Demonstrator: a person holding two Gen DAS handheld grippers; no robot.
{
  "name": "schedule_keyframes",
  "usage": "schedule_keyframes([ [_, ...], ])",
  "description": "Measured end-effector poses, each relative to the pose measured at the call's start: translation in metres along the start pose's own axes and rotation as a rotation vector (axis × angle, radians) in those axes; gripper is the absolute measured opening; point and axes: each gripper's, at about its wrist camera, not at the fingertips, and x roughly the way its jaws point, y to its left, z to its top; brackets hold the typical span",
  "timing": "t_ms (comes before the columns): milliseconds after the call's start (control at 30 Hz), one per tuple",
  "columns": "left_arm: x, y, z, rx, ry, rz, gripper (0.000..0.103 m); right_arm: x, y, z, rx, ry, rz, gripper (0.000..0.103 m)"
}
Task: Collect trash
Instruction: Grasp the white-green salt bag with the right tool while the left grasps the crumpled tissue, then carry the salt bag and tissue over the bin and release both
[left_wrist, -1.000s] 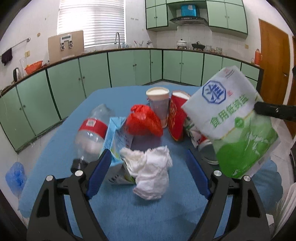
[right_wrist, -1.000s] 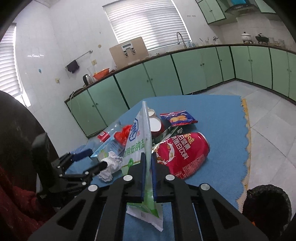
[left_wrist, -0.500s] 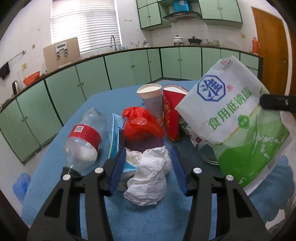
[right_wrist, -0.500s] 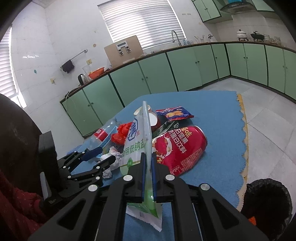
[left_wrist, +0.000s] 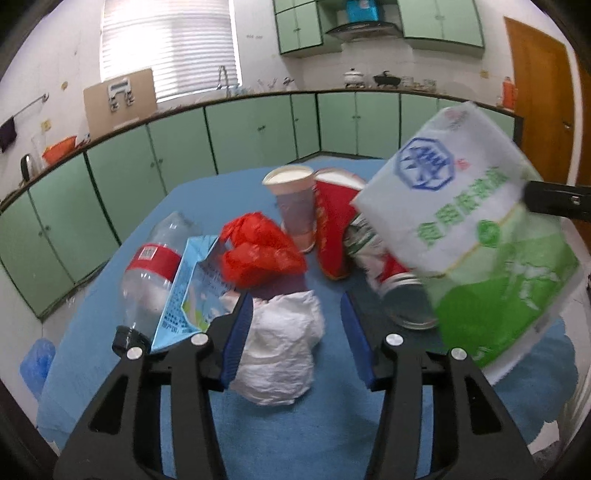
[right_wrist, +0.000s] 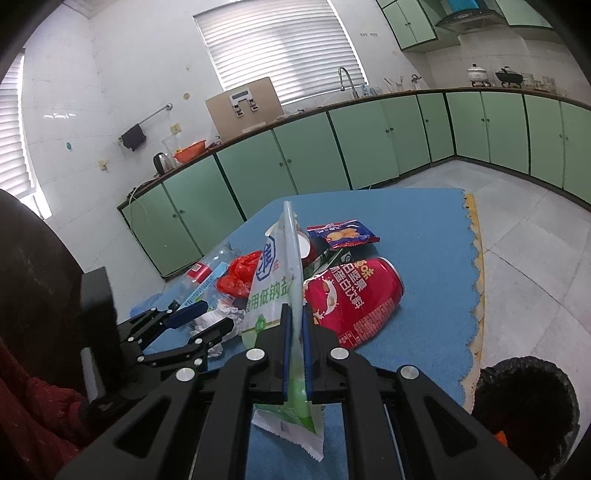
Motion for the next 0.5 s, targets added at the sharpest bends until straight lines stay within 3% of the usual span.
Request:
schedule_keyframes([
  [200, 0.016, 0.013, -0.003, -0.066, 0.06, -0.024, 0.025, 0.002, 0.0, 0.0, 0.005, 0.006, -0.007, 0.006],
  [500, -0.021, 0.02, 0.024, -0.102, -0.046, -0.061, 0.019, -0.013, 0.005, 0.008, 0.008, -0.026, -0.012, 0.006],
])
